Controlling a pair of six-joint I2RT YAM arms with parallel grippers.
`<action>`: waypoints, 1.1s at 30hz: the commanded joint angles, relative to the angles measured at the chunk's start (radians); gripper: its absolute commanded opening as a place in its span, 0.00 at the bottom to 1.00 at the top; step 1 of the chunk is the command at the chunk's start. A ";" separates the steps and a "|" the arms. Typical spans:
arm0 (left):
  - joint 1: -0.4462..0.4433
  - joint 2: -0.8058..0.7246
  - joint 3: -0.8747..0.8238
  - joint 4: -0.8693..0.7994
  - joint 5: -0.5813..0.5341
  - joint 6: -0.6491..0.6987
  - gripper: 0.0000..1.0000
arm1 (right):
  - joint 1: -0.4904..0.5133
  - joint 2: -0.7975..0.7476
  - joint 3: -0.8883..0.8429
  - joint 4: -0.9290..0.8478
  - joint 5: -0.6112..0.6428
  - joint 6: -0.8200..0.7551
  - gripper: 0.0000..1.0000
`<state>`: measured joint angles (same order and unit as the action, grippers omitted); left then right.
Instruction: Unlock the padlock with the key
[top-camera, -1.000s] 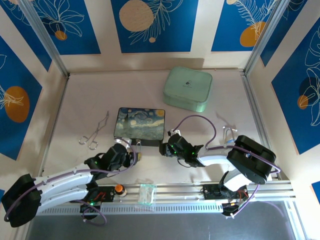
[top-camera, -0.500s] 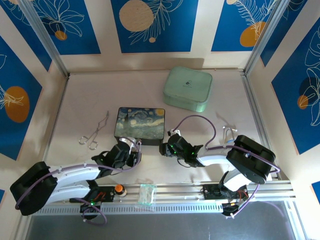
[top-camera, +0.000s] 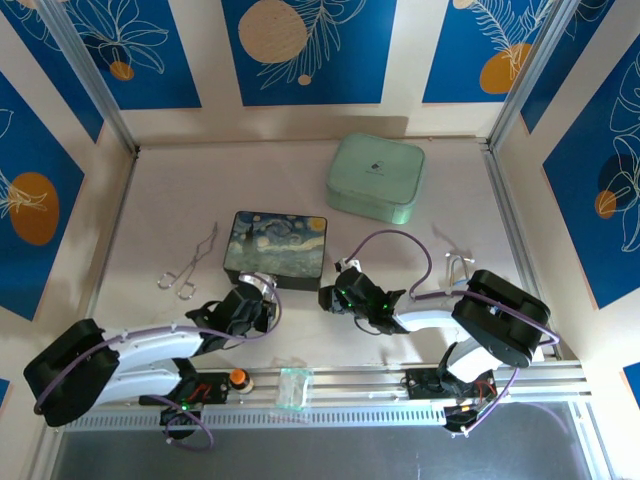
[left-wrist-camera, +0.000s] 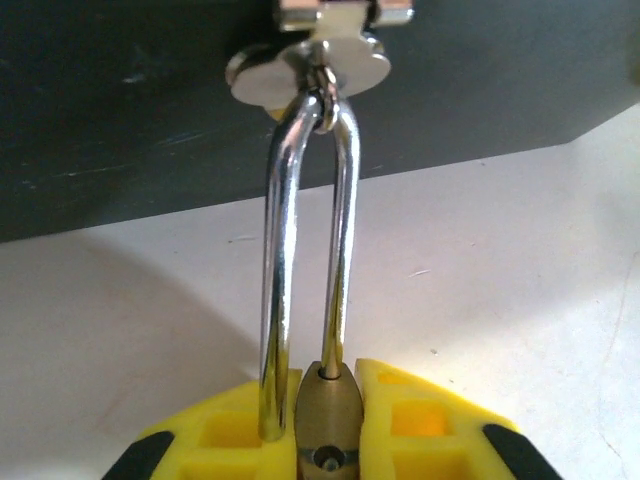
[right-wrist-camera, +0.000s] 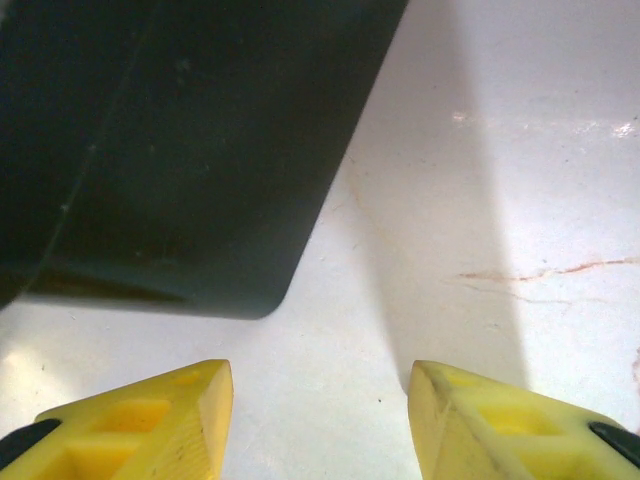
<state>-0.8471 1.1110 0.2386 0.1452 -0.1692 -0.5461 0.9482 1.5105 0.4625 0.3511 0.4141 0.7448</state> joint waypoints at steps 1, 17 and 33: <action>-0.003 -0.031 0.016 -0.067 -0.032 -0.005 0.11 | 0.007 0.058 0.014 -0.035 -0.045 0.014 0.50; -0.185 0.180 0.243 -0.470 -0.456 -0.169 0.20 | 0.011 0.060 0.021 -0.048 -0.040 0.026 0.50; -0.367 0.528 0.547 -0.722 -0.500 -0.367 0.30 | -0.001 0.063 0.003 -0.068 -0.016 0.057 0.50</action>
<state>-1.1870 1.6089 0.7429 -0.5274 -0.6895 -0.8589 0.9493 1.5223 0.4770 0.3439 0.4244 0.7712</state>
